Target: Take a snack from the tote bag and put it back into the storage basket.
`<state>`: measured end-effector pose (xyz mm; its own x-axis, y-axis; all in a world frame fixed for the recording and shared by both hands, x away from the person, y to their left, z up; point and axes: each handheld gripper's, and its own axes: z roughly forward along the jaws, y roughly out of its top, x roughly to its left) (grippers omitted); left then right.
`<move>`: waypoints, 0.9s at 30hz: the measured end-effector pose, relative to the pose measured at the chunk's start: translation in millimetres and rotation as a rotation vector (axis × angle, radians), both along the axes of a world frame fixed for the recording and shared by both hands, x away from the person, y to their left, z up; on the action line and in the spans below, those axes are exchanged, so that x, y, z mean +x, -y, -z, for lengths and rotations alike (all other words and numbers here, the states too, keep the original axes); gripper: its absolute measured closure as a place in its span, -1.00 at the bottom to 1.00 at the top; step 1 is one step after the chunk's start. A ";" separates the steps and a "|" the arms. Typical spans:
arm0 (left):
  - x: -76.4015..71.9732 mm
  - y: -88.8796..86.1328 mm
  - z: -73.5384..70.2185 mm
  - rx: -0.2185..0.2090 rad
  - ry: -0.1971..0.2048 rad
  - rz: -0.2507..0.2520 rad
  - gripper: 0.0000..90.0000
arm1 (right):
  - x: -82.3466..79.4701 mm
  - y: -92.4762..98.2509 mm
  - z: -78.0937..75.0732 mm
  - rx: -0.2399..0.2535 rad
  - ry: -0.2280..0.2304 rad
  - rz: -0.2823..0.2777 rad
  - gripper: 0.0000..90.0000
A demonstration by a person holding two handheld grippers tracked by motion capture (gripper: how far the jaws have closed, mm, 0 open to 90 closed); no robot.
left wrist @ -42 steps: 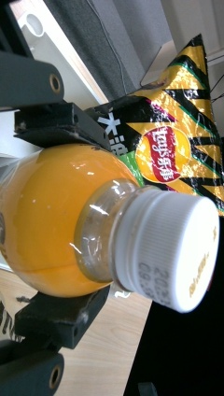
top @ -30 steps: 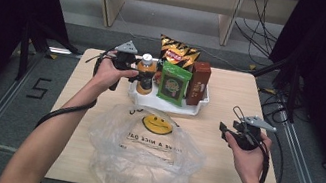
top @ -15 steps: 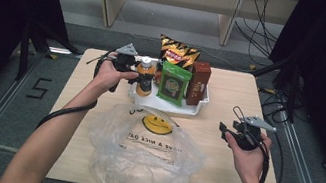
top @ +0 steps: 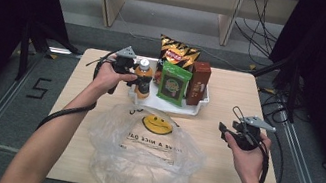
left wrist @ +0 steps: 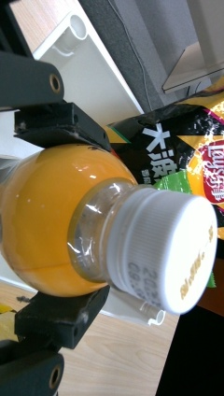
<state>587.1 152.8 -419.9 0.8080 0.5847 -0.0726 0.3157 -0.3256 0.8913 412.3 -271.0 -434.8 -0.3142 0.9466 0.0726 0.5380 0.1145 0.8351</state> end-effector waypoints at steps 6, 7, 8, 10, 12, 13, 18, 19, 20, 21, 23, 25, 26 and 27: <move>1.1 -0.8 4.6 0.011 -0.008 -0.005 -0.33 | 0.0 0.0 0.1 0.003 0.001 0.000 0.02; 1.2 -0.9 5.3 0.014 -0.008 -0.007 -0.33 | 0.0 0.0 0.1 -0.001 0.000 0.000 0.02; 1.4 -1.0 6.0 0.013 -0.010 -0.009 -0.33 | 0.0 -0.2 0.0 0.003 -0.001 -0.002 0.02; 1.8 -1.3 7.2 0.014 -0.014 -0.013 -0.33 | 0.0 -0.2 -0.1 0.002 -0.001 -0.001 0.02; 2.2 -2.0 9.0 0.017 -0.013 -0.016 -0.33 | -0.1 -0.2 0.1 0.006 -0.001 -0.002 0.02; 2.6 -2.6 9.5 0.021 -0.019 -0.013 -0.33 | -0.1 -0.3 0.2 0.006 -0.001 -0.002 0.02; 3.0 -3.0 12.9 0.024 -0.029 -0.021 -0.34 | -0.1 -0.7 0.0 0.003 -0.007 0.002 0.02; 3.2 -3.1 13.5 0.025 -0.029 -0.024 -0.34 | -0.1 -0.7 0.0 0.003 -0.006 0.002 0.01; 3.4 -3.3 13.9 0.027 -0.031 -0.022 -0.33 | -0.1 -0.7 0.0 0.003 -0.007 0.002 0.01; 3.5 -3.4 14.3 0.028 -0.034 -0.021 -0.34 | -0.1 -0.7 0.0 0.003 -0.007 0.002 0.01; 3.6 -3.5 15.2 0.027 -0.031 -0.023 -0.34 | -0.1 -0.3 0.1 0.006 -0.001 -0.001 0.01; 3.5 -3.6 15.7 0.027 -0.033 -0.026 -0.34 | -0.1 -0.2 0.0 0.001 0.000 -0.001 0.01; 3.7 -3.7 16.2 0.024 -0.034 -0.025 -0.34 | -0.1 -0.2 0.0 0.003 -0.001 -0.001 0.01; 3.8 -3.9 16.6 0.025 -0.036 -0.023 -0.34 | -0.1 -0.4 0.0 0.007 -0.001 -0.001 0.01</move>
<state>590.9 156.7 -436.5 0.7915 0.6051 -0.0860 0.3547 -0.3402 0.8709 412.1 -270.6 -434.8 -0.3154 0.9456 0.0794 0.5384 0.1094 0.8356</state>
